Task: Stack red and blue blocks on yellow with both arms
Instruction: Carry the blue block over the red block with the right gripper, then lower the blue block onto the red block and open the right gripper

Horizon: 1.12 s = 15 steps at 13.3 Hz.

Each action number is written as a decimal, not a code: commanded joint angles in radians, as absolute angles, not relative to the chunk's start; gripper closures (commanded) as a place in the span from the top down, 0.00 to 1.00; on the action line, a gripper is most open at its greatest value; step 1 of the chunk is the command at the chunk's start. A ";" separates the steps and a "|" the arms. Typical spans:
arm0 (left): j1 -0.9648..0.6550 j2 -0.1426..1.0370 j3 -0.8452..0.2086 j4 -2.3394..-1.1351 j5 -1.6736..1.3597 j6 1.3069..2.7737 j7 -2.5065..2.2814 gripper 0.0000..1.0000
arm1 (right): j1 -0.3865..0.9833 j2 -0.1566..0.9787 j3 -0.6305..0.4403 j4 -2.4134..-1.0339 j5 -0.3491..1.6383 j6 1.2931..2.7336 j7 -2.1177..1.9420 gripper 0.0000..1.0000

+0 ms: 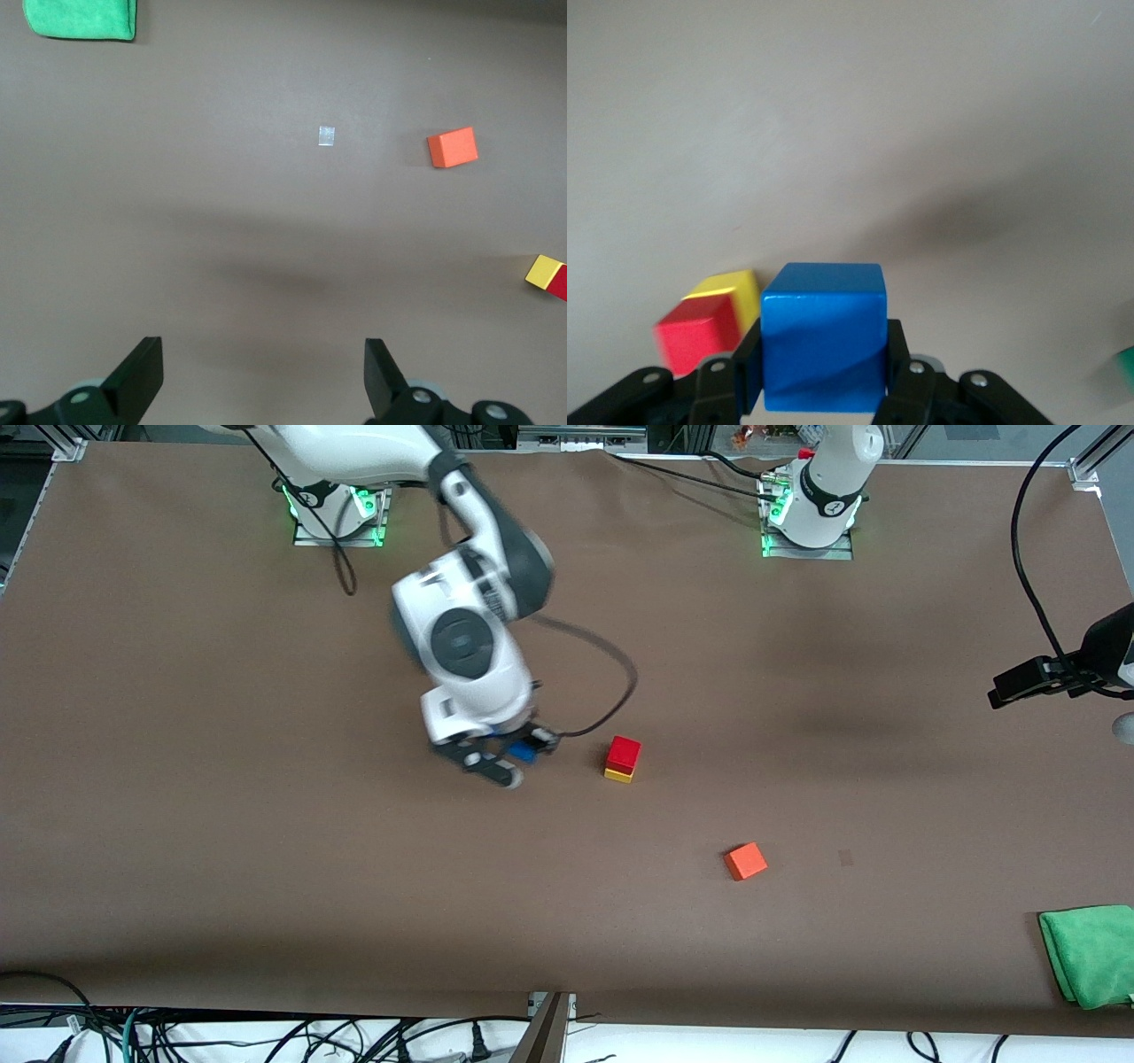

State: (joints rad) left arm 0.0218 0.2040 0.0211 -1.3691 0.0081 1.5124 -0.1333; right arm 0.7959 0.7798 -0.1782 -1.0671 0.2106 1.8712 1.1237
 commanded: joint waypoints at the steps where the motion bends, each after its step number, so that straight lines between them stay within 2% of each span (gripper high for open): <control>1: 0.023 0.199 0.026 -1.374 -0.012 1.508 -0.118 1.00 | 0.828 0.877 -0.186 -0.940 0.199 1.923 1.248 0.39; 8: 0.021 0.199 0.025 -1.373 -0.012 1.508 -0.118 1.00 | 0.853 0.933 -0.150 -0.939 0.206 2.104 1.379 0.40; 15: 0.025 0.199 0.026 -1.373 -0.012 1.508 -0.117 1.00 | 0.890 0.963 -0.150 -0.937 0.198 2.175 1.401 0.44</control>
State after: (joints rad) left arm 0.0221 0.2048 0.0224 -1.3691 0.0071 1.5124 -0.1333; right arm 0.8802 0.9355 -0.1513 -0.9843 0.2104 2.1626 1.3755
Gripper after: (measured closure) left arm 0.000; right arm 0.454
